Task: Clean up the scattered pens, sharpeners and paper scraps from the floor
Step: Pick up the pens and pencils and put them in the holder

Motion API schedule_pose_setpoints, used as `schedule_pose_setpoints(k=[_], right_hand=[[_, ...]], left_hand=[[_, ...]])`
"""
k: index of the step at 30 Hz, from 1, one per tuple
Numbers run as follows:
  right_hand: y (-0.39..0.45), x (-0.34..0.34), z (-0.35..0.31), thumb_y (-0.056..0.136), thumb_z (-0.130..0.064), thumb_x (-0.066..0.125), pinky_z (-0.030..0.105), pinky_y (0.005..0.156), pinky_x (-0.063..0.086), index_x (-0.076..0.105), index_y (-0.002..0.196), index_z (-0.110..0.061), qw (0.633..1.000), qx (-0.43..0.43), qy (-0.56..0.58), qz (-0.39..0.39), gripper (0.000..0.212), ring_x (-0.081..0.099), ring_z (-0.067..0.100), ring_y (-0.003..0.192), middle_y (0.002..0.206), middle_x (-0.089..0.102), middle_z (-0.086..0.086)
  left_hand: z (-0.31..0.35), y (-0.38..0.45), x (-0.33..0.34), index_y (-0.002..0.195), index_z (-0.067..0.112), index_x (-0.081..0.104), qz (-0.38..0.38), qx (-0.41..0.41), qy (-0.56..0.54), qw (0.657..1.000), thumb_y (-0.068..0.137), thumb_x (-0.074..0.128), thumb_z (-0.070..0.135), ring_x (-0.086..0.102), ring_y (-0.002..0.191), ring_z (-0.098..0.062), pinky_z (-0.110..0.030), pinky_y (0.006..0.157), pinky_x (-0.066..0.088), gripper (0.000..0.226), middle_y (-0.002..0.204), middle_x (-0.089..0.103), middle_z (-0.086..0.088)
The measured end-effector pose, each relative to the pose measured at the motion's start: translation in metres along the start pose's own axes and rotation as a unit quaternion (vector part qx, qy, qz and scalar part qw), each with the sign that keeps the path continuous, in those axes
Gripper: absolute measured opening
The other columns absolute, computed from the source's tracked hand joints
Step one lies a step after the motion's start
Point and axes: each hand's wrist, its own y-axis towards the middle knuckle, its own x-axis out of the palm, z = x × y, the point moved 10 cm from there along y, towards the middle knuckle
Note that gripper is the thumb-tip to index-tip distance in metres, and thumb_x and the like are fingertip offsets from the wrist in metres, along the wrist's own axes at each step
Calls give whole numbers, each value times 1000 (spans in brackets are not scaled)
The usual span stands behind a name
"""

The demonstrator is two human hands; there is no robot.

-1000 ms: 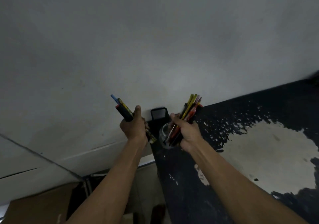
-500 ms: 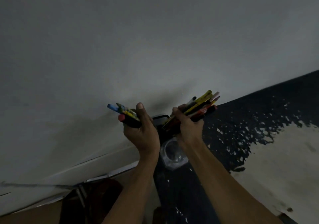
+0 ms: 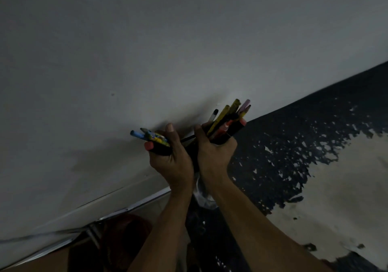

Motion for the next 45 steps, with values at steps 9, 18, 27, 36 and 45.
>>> schedule_pose_setpoints(k=[9,18,27,36,45], right_hand=[[-3,11,3,87,-7,70,33,60,57,65,80,3,997,-60,-53,3,14,66,28,67,73,67,16],[2,9,3,83,-3,72,33,61,55,62,81,6,997,-56,-59,-12,14,62,27,66,76,65,21],[-2,15,-3,74,12,70,26,64,56,62,87,1,994,-73,-63,-54,19,65,26,72,78,66,14],[-5,23,-6,80,-27,69,50,79,53,63,84,-4,993,-6,58,-102,24,60,24,77,78,61,8],[2,15,9,97,-45,46,45,98,51,69,108,-13,986,121,83,-74,40,66,26,107,111,71,12]], left_hand=[[-26,-2,6,90,-9,60,-86,-30,1,996,90,61,30,63,70,-19,-33,62,50,39,74,64,-14],[-45,-6,11,101,6,65,-156,-105,-8,982,88,65,22,69,88,-17,-32,77,55,21,91,70,-2],[-39,-5,12,87,1,57,-185,-69,6,980,89,61,24,58,74,-31,-49,69,50,24,78,59,-16],[-25,-6,18,96,9,60,-213,-82,-57,972,87,59,33,63,81,-10,-26,74,50,26,86,65,4],[-32,-6,16,103,4,61,-203,-99,-68,972,95,35,42,59,97,-14,-31,88,46,47,100,64,-7]])
